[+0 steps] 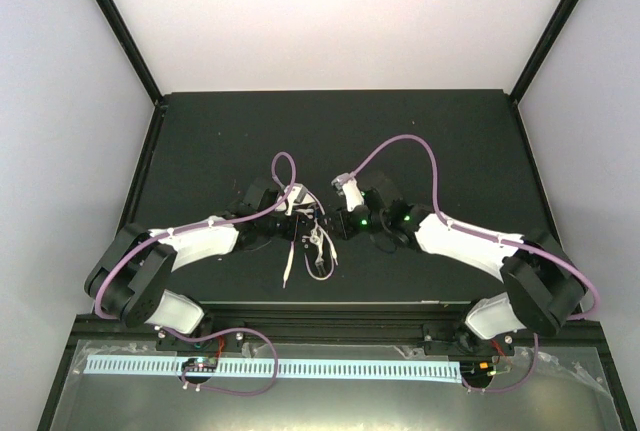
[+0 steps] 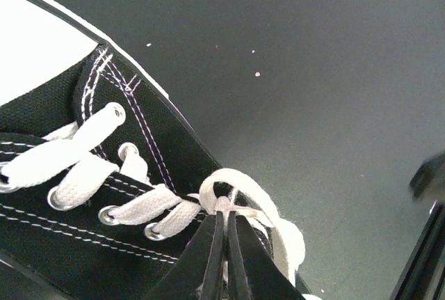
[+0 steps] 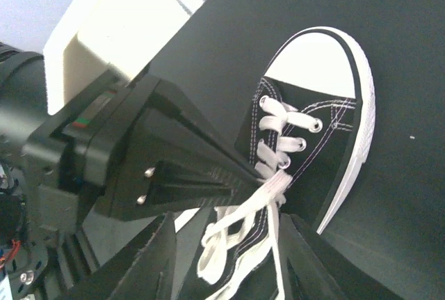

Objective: Tie the shoes

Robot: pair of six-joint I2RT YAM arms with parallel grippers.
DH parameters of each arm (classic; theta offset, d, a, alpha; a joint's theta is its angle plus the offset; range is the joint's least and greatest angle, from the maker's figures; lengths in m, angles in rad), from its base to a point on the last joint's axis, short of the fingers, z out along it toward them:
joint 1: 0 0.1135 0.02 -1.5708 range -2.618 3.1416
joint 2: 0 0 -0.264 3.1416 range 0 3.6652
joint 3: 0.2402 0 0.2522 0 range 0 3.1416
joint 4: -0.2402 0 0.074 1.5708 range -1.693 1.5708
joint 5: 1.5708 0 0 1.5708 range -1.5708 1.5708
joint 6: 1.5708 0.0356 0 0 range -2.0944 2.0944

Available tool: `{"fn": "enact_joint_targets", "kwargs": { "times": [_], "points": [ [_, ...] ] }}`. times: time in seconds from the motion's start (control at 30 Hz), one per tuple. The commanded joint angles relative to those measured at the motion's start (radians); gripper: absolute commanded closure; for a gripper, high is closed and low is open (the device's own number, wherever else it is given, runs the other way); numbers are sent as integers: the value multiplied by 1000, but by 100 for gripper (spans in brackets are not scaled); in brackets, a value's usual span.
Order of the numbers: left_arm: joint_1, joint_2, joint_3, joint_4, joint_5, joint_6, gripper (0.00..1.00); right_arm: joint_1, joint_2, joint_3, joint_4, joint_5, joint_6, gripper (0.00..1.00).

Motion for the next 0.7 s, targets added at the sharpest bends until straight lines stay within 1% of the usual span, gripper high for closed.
{"fn": "enact_joint_targets", "kwargs": {
  "times": [0.0,0.07,0.33,0.4,0.67],
  "points": [
    [6,-15,-6,29,8,-4,98,51,-4,-51,-17,44,58,52],
    [7,-16,-7,28,8,-4,98,65,10,-57,-9,47,68,50],
    [7,-22,-9,25,5,-3,99,108,90,-21,11,49,71,50],
    [7,-23,-10,26,5,-3,98,109,108,-10,12,50,68,53],
    [6,-29,-10,20,2,1,99,108,149,20,10,63,57,71]
  ]
}}
